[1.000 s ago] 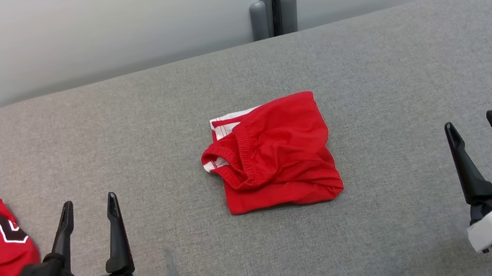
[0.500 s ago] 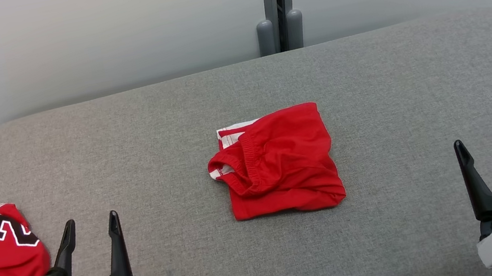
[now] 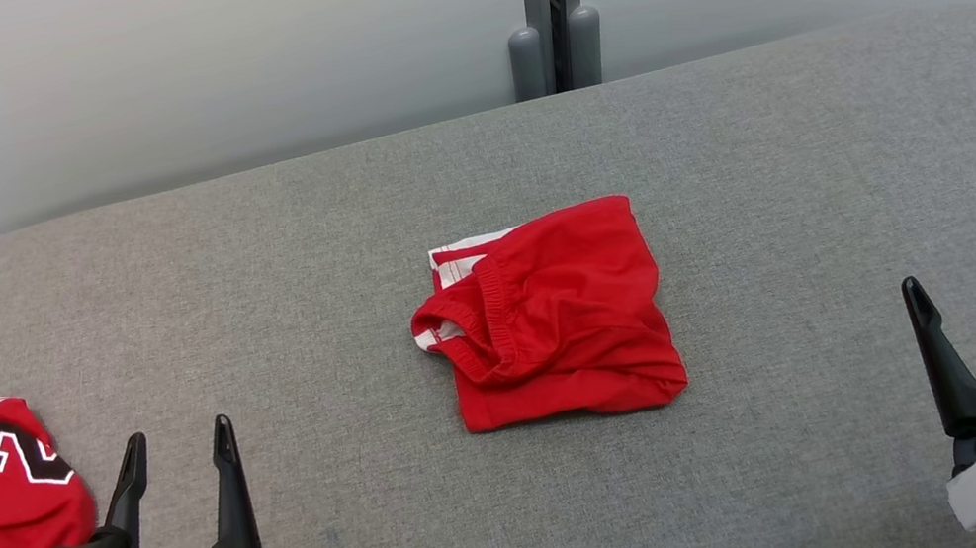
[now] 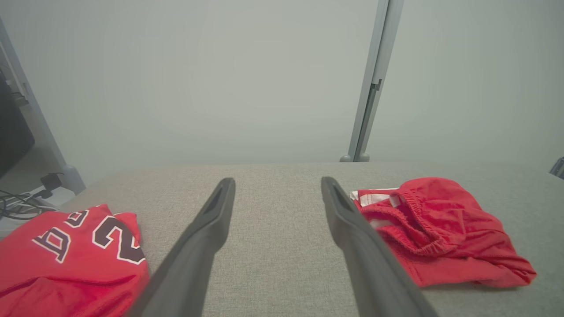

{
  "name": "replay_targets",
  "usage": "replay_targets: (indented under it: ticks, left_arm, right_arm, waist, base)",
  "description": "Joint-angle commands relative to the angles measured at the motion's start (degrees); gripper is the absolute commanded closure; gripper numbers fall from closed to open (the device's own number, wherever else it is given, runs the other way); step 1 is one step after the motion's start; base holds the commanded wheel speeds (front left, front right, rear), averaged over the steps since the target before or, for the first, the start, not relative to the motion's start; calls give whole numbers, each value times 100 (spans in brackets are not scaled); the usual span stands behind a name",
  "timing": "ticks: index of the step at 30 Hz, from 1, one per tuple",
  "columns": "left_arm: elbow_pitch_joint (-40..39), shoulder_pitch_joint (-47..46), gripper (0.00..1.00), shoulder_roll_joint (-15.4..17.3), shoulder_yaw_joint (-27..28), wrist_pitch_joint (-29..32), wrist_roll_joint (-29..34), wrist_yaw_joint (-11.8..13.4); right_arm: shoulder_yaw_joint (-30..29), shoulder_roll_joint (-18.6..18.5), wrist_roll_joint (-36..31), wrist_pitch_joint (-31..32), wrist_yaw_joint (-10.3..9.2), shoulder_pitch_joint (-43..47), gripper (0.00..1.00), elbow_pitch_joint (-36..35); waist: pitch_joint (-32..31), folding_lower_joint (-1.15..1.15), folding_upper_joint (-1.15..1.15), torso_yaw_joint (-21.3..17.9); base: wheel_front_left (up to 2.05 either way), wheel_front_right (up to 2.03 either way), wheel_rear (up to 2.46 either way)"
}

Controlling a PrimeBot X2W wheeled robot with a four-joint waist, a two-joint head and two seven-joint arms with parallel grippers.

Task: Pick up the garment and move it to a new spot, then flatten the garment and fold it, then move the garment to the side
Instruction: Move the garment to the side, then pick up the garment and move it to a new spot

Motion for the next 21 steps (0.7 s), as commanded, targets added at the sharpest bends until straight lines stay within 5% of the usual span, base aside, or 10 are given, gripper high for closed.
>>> replay_targets:
  ticks: [1,21]
  left_arm:
    - [11,-83,0,26,5,-2,-31,38]
    - [-4,-419,0,-35,-107,-113,9,-54]
  right_arm:
    - [-19,-24,22,-50,0,-51,0,14]
    - [-9,-22,-98,-175,0,-623,0,482]
  waist:
    - [1,0,0,1]
    - [390,0,0,416]
  base:
    - [0,0,0]
    - [0,0,0]
